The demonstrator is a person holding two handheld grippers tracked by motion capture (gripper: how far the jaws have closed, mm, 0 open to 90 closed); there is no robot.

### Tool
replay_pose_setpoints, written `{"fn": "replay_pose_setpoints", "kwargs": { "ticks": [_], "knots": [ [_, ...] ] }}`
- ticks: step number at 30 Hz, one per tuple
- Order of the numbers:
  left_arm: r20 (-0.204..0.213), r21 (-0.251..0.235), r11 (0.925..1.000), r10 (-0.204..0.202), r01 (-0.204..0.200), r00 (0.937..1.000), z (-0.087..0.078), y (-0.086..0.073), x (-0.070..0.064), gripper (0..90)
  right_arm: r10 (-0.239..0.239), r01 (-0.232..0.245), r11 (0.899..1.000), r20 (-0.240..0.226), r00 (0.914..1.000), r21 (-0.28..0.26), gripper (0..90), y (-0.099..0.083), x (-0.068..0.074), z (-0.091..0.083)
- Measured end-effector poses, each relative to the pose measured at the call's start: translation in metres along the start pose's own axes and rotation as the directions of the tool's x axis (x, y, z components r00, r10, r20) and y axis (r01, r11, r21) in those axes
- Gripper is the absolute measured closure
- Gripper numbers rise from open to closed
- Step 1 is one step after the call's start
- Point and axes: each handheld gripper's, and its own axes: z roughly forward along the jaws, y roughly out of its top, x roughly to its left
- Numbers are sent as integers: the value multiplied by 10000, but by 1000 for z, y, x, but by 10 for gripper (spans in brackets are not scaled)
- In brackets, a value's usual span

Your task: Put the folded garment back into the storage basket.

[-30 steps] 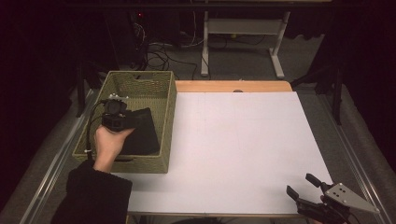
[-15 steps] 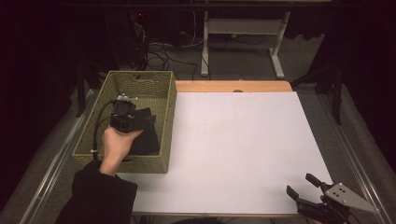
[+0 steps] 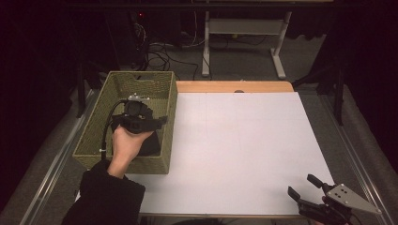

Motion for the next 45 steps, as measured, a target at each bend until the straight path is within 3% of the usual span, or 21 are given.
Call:
{"fn": "replay_pose_setpoints", "kwargs": {
  "ticks": [15, 32, 45],
  "knots": [
    [473, 49, 9992, 386, -389, 9981, 8, 5, -27, 327, 38, -38, 10000, 1, 10000, -9, 178, 0, 0, 0],
    [947, -19, 9965, 830, -832, 9920, 12, -2, -56, 327, 21, -21, 10000, -14, 10000, -22, 178, 0, 0, -1],
    [969, 85, 9927, 1191, -1205, 9881, 12, -11, -72, 328, 27, -27, 10000, -14, 10000, -28, 178, 0, 0, -1]
  ]
}}
